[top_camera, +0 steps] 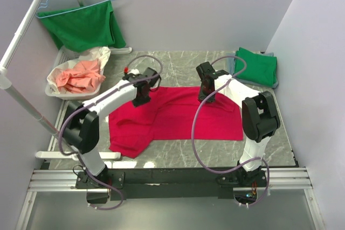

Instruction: Fold and stack the t-shirts

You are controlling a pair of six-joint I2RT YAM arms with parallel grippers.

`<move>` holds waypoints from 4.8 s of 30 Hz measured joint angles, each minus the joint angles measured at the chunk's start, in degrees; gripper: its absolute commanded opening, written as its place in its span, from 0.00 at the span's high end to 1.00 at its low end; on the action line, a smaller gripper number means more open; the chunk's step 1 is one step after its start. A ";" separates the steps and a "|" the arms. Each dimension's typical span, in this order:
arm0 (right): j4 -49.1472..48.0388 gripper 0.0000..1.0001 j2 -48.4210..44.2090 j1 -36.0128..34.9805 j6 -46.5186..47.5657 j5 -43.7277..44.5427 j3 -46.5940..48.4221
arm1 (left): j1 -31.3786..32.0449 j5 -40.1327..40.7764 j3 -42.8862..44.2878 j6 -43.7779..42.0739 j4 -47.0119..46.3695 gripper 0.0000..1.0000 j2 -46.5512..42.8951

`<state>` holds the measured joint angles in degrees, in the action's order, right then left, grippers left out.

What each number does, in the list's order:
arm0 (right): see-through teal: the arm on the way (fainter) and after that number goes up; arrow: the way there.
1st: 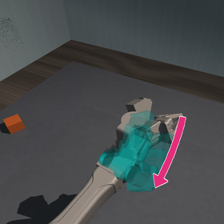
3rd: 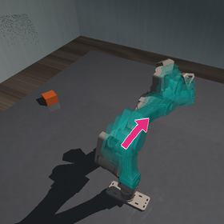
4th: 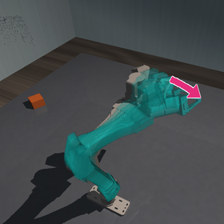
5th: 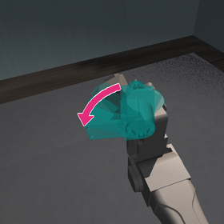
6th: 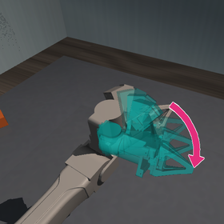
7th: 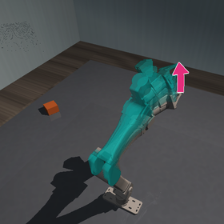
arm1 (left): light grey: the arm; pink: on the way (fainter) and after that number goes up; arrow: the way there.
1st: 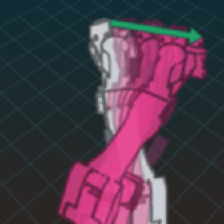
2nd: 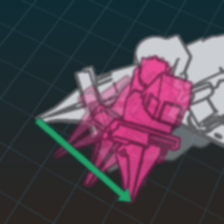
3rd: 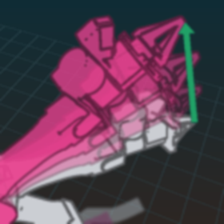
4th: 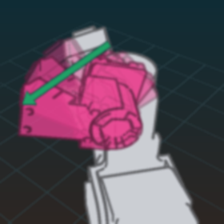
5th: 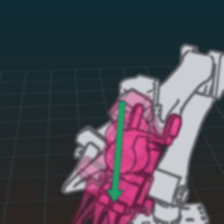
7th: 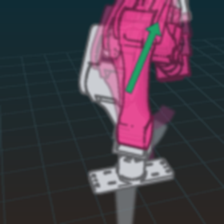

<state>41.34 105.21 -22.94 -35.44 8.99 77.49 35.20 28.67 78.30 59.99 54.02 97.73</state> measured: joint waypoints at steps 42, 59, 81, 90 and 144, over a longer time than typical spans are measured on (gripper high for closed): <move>16.72 0.49 28.79 18.93 6.60 2.82 36.15 | -23.76 -10.62 36.89 -8.39 2.25 0.68 37.24; 12.85 0.51 31.65 24.85 8.15 1.84 41.81 | -27.21 -17.84 33.79 -18.18 -13.18 0.64 35.80; 1.05 0.52 -5.70 16.68 7.28 -0.44 4.66 | -27.19 -9.38 -22.75 0.61 -15.32 0.66 -14.58; -1.18 0.52 -10.60 13.49 6.25 -0.70 -2.12 | -27.19 -8.41 -28.96 3.06 -17.38 0.64 -20.00; -2.32 0.51 -17.97 12.50 3.06 4.17 -17.40 | -25.14 -2.38 -35.80 5.86 -12.41 0.99 -31.65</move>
<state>39.03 87.24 -10.44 -32.38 13.17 60.10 10.07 26.28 42.50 65.84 41.60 66.08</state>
